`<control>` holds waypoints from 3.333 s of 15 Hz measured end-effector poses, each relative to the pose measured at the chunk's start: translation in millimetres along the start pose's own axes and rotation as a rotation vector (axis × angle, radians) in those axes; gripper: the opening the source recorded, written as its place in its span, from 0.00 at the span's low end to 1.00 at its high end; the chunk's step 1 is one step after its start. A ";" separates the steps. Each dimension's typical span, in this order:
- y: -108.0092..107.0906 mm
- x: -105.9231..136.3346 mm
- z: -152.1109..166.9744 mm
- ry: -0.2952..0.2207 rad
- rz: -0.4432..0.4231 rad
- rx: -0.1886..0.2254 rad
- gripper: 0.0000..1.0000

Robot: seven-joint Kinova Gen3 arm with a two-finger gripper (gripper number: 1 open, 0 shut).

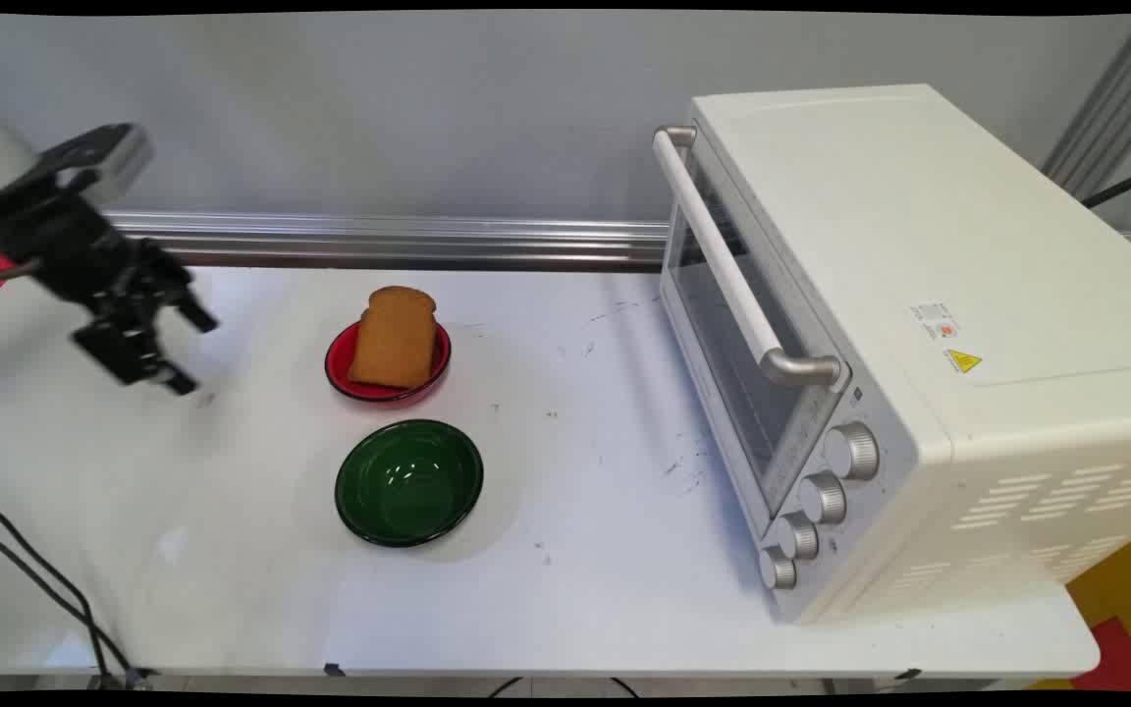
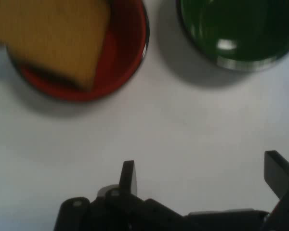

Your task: Open the oven

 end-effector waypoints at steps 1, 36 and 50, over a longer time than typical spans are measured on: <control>-0.1 16.7 3.3 0.029 -0.013 -0.003 1.00; 4.3 426.3 9.0 0.310 0.091 -0.035 0.00; -1.0 425.8 64.7 0.336 0.005 -0.044 0.00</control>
